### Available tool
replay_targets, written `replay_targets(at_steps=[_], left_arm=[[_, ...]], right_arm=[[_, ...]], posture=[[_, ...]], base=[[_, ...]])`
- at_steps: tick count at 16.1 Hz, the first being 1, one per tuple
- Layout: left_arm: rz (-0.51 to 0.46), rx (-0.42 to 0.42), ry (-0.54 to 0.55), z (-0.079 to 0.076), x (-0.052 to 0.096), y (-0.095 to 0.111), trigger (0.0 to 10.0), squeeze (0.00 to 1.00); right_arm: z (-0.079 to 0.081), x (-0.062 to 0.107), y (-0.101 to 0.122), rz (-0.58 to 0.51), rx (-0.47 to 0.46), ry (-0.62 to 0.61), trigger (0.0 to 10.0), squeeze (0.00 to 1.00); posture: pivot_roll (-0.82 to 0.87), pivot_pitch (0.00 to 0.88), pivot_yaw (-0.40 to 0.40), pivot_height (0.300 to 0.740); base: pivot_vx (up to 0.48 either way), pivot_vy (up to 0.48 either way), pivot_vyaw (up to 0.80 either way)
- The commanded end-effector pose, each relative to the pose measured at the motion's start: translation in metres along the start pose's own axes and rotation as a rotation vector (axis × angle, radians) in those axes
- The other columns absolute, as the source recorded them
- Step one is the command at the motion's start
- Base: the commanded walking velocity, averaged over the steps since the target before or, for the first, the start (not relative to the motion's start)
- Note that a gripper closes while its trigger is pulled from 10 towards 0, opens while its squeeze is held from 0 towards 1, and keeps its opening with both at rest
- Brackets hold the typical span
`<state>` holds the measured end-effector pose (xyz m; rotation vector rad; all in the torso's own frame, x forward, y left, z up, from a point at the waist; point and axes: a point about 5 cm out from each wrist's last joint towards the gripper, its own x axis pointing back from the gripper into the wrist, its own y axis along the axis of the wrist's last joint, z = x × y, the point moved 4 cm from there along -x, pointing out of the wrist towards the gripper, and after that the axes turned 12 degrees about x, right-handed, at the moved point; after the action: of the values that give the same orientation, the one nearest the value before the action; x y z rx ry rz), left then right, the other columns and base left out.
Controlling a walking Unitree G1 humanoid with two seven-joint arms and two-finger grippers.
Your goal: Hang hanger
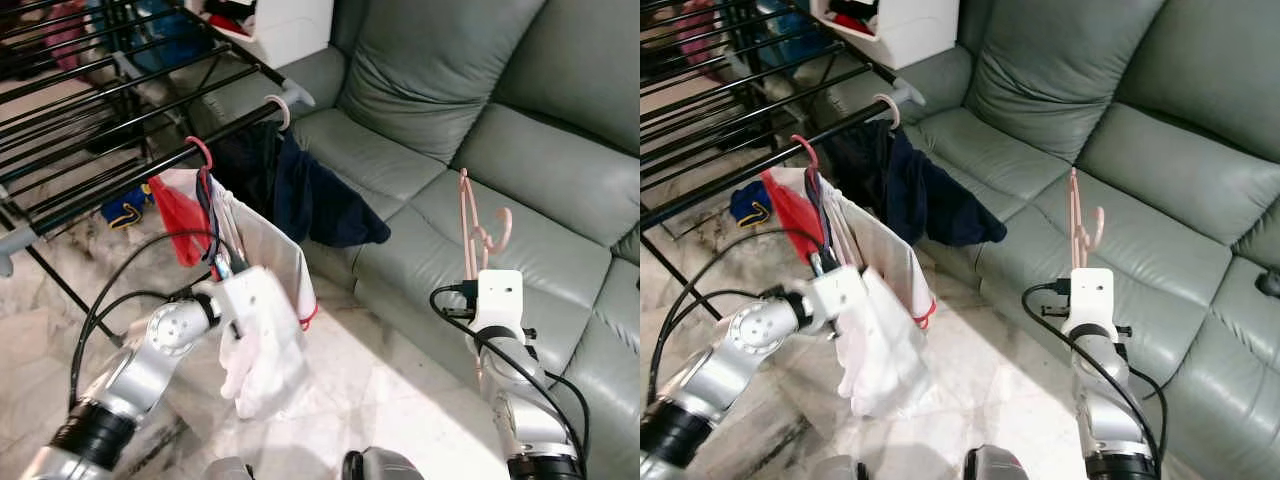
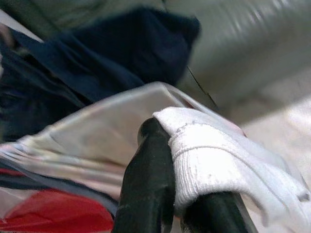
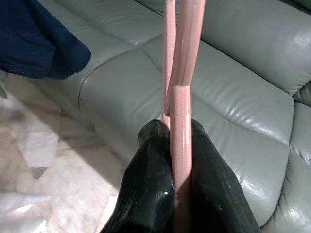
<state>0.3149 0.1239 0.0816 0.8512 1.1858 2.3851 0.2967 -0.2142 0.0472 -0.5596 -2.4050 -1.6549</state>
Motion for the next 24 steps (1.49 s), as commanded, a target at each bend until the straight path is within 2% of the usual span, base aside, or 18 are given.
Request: replay_targets(at_steps=[1,5,8,20,24], left_arm=[[-0.076,0.003,0.028,0.006,0.001,0.016,10.0,0.00],[-0.131,0.075,-0.012,-0.014,0.001,0.022,10.0,0.00],[-0.134,0.074,-0.055,-0.022,0.001,0.020,10.0,0.00],[-0.146,0.085,-0.081,-0.029,-0.001,0.023,10.0,0.00],[-0.198,0.109,-0.097,-0.026,0.001,0.031,10.0,0.00]], right_arm=[[0.003,0.000,0.005,-0.020,-0.003,0.007,10.0,0.00],[0.003,-0.001,0.004,-0.017,0.001,0.007,10.0,0.00],[0.003,-0.001,0.004,-0.013,0.002,0.009,10.0,0.00],[0.003,-0.004,0.002,-0.006,0.010,0.005,10.0,0.00],[0.002,-0.005,0.002,-0.003,0.009,0.003,10.0,0.00]], posture=[[0.00,0.042,-0.026,0.740],[0.00,0.046,-0.030,0.740],[0.00,0.048,-0.032,0.740],[0.00,0.047,-0.035,0.740],[0.00,0.045,-0.033,0.740]], base=[[0.000,0.000,0.00],[0.000,0.000,0.00],[0.000,0.000,0.00],[-0.363,0.000,0.00],[0.000,0.000,0.00]])
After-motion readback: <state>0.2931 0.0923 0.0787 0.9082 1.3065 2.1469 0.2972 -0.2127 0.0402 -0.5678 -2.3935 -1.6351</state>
